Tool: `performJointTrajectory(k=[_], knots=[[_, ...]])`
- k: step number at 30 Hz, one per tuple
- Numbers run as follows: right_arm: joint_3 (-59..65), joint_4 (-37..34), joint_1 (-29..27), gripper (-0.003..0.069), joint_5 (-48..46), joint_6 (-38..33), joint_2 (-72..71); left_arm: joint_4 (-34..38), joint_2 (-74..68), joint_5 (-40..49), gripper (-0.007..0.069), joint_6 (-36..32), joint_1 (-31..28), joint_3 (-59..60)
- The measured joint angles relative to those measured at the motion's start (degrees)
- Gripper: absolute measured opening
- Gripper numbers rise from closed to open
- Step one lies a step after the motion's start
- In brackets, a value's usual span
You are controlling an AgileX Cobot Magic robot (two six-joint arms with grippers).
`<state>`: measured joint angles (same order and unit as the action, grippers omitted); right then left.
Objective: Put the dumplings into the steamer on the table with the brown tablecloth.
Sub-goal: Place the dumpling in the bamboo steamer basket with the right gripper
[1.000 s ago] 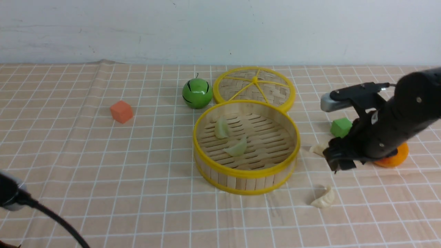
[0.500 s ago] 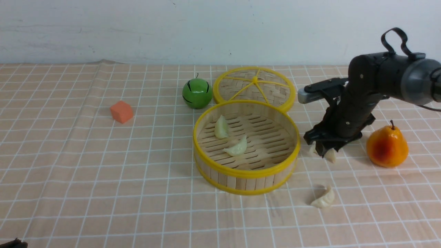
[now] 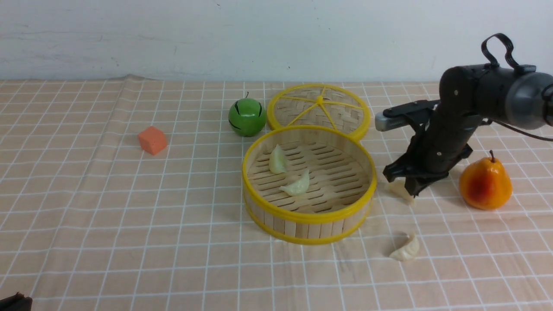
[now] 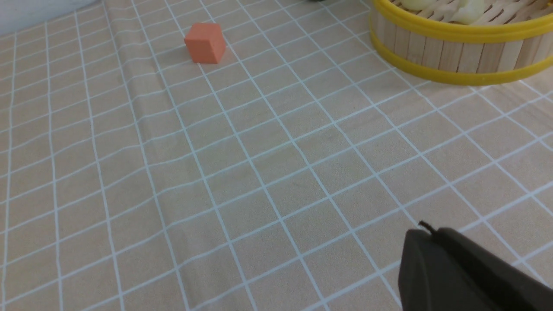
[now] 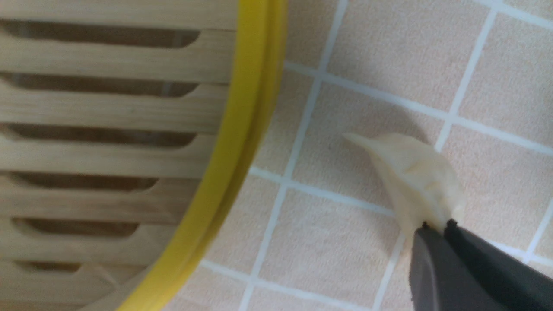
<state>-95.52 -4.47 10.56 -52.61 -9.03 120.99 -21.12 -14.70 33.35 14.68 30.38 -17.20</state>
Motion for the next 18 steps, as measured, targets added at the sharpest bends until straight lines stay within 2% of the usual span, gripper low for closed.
performJointTrajectory(k=[10, 18], knots=[[-0.34, -1.17, 0.05, -0.0018, -0.1, -2.35, -7.99, -0.11, 0.0, -0.85, -0.0014, 0.0, 0.0, 0.0], [-0.77, -10.26, 1.72, -0.0018, 1.92, -5.76, -8.98, -0.13, 0.0, -1.15, -0.0014, 0.0, 0.0, 0.0]])
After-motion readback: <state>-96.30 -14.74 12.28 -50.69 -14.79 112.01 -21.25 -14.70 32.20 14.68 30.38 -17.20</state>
